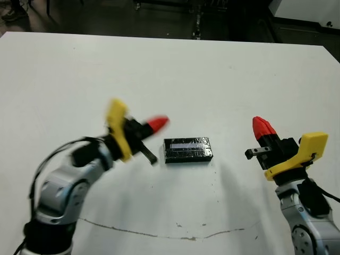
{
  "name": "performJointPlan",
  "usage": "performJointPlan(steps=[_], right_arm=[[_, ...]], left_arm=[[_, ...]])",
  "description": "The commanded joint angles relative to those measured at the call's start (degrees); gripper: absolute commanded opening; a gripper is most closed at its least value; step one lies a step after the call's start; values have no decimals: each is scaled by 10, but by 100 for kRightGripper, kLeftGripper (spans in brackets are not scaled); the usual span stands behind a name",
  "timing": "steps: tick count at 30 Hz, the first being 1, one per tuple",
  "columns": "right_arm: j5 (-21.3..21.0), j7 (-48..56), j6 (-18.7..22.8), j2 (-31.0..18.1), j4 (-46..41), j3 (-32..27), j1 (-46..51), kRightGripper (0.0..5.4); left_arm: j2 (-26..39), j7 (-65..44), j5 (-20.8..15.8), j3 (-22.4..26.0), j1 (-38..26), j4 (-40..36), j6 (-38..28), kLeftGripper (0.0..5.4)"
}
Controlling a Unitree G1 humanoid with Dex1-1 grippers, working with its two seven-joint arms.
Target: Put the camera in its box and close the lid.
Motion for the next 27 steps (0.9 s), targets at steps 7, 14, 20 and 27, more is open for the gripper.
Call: performJointPlan(steps=[7, 14, 20, 27], right_arm=[[-40, -22, -31, 18, 31, 14, -10, 0], [-75, -42, -49, 29, 38, 18, -15, 0], [-86, -44, -60, 30, 46, 17, -19, 0], [-82, -43, -62, 33, 45, 15, -19, 0]], left_arm=[[-80, 101, 30, 60, 66, 55, -192, 2], [-102, 150, 53, 55, 65, 81, -240, 2], [-105, 166, 56, 45, 75, 83, -239, 2], [-105, 159, 53, 38, 80, 90, -258, 2]])
